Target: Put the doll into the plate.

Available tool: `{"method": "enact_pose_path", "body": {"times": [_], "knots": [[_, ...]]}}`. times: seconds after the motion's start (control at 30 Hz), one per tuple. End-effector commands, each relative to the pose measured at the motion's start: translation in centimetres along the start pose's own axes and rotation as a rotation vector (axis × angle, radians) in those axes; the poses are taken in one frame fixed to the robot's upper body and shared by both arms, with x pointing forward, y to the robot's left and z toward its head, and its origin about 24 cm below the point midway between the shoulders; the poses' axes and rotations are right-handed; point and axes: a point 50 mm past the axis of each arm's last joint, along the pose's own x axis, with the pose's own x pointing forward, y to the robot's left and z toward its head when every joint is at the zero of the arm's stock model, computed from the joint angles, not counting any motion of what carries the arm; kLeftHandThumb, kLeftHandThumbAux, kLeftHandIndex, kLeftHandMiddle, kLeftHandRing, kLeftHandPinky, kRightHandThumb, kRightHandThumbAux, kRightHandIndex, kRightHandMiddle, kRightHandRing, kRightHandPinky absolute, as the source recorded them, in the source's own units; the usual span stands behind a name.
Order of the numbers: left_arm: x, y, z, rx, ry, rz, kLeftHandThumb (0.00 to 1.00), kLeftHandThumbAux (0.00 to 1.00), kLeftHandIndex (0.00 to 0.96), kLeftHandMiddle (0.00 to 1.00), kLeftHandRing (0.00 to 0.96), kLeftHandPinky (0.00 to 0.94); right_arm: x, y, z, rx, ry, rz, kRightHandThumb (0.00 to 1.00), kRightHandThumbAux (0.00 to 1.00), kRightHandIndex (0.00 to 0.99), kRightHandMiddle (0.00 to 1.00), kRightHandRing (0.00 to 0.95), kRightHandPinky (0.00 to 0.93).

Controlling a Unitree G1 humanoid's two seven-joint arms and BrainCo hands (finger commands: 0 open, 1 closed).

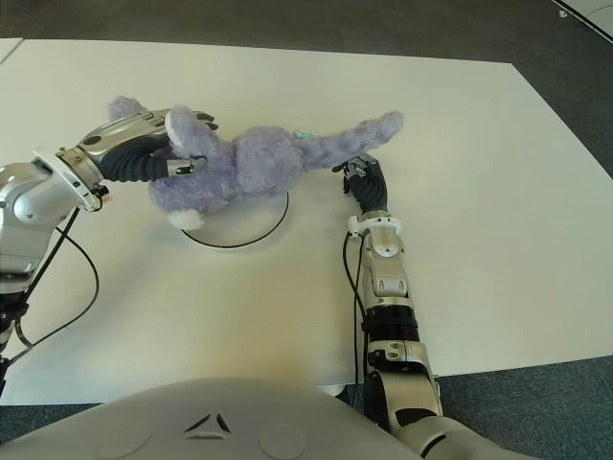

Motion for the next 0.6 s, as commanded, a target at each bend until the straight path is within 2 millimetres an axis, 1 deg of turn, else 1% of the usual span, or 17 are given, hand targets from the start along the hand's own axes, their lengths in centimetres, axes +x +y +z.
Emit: {"method": "enact_pose_path", "body": {"times": [0.03, 0.3, 0.43, 0.6], "knots": [[-0.14, -0.53, -0.3, -0.04, -0.006, -0.001, 0.467, 0.096, 0.0, 0.0, 0.0, 0.0, -2.27, -0.19, -4.28, 0.02, 0.181, -0.013, 0.848, 0.671, 0.427, 0.542, 0.752, 0.733], [-0.14, -0.71, -0.32, -0.114, -0.077, 0.011, 0.44, 0.087, 0.0, 0.0, 0.0, 0.0, -2.29, -0.19, -4.46, 0.05, 0.188, -0.021, 0.848, 0.67, 0.429, 0.538, 0.752, 0.736], [-0.2, -0.78, -0.27, -0.09, -0.132, -0.048, 0.455, 0.093, 0.0, 0.0, 0.0, 0.0, -2.28, -0.11, -4.46, 0.057, 0.192, -0.018, 0.849, 0.671, 0.428, 0.539, 0.752, 0.737], [-0.12, -0.67, -0.07, -0.055, -0.219, -0.14, 0.499, 0.104, 0.0, 0.0, 0.0, 0.0, -2.24, -0.02, -4.48, 0.053, 0.188, -0.005, 0.849, 0.671, 0.427, 0.541, 0.756, 0.746]]}}
